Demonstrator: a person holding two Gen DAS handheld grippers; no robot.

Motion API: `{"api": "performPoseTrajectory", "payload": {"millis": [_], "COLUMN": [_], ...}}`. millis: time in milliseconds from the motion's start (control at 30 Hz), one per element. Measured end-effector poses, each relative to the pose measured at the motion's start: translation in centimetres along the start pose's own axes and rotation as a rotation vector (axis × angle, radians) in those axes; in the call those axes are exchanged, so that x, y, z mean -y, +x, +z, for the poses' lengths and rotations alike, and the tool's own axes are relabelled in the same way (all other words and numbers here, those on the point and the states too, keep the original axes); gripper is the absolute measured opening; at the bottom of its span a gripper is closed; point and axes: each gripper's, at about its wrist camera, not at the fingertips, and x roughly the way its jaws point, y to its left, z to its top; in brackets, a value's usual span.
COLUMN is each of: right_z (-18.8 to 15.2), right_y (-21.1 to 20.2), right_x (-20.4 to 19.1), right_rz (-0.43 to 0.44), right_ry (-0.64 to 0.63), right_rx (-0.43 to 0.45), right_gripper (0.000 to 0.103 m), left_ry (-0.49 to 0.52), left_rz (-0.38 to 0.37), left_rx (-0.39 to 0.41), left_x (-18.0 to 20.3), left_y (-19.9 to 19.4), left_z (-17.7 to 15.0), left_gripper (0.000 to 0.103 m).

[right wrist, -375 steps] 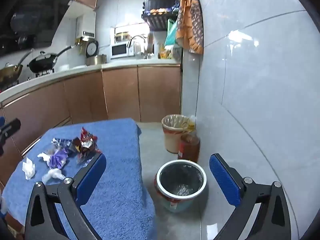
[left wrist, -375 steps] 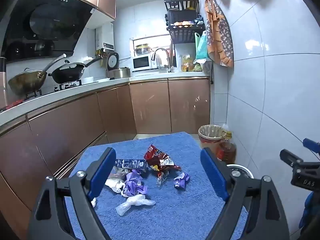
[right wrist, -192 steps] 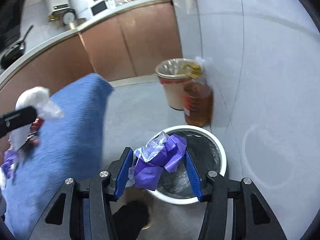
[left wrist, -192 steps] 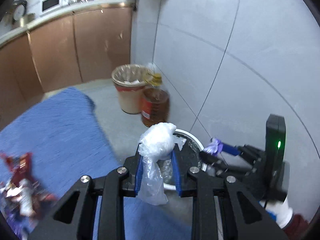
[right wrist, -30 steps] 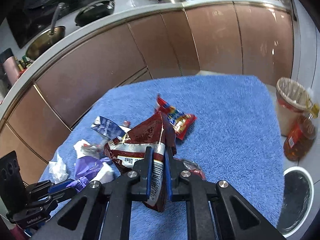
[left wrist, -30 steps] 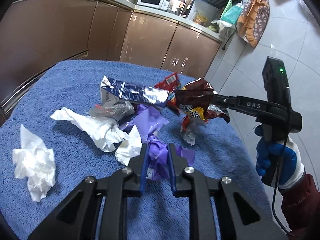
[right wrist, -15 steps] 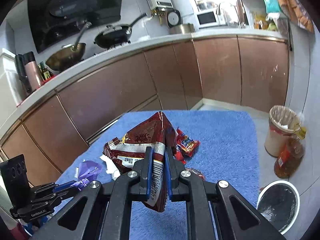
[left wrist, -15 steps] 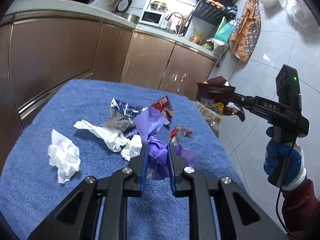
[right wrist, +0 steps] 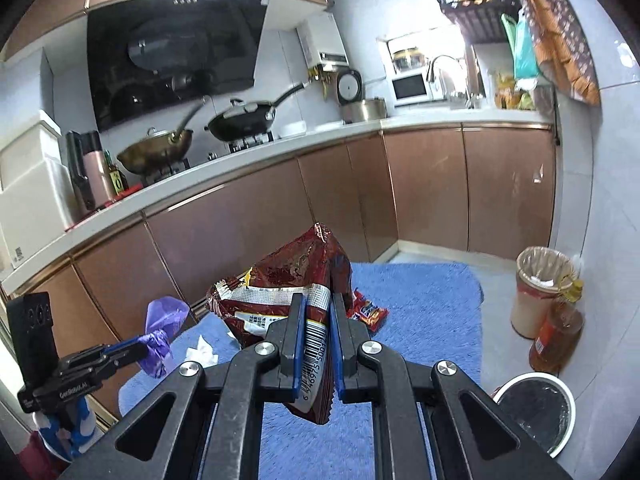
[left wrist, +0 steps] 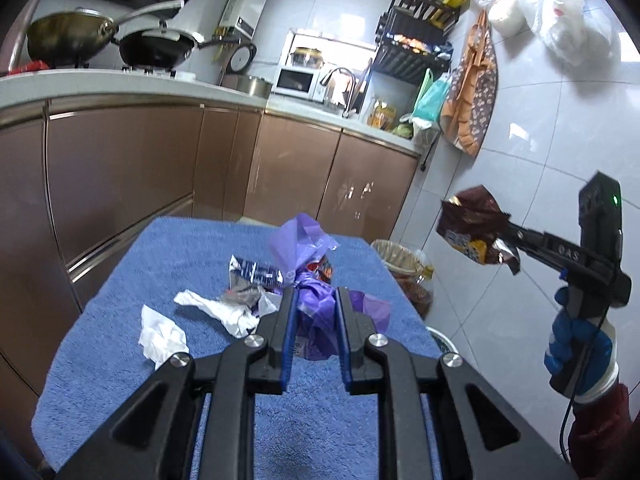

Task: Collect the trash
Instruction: 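Carry both wrappers to the floor bin and open both tools over it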

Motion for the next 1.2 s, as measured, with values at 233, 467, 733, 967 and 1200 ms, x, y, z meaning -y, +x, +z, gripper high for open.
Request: {"api": "performPoseTrajectory", "payload": {"millis": [233,467,733,967,1200], "right_z": [0.1,-0.2,-1.5,-3.1,-6.0], "right_y": [-4.7,-8.2,-9.7,-9.7,-7.4], "right_x": [0.3,2.5,6.9,11.7,17.0], "right_rz": [-0.023,-0.091,-0.185,-0.302,-0.465], "right_ry": [0.008,0.044,0.114,0.175,0.215], "right_rx": [0.079,0.138,0.145,0.121,0.039], "right_gripper": [0.011,0.011,0.011,0.011,0.011], "left_ry": [0.019,0.068,0.145,0.215,0.287], "left_rz": [-0.016,-0.067,-0.149,-0.227,-0.310], "left_rx": [0.037,0.036,-0.040,-0.129,-0.272], "left_x": [2.0,5.8,11.4,16.7,23.8], "left_y": [-1.4,-0.5,5.1,11.3,21.1], "left_z": [2.0,3.8,4.5,4.4,2.4], "left_gripper": [0.017,0.017,0.017,0.017,0.017]}}
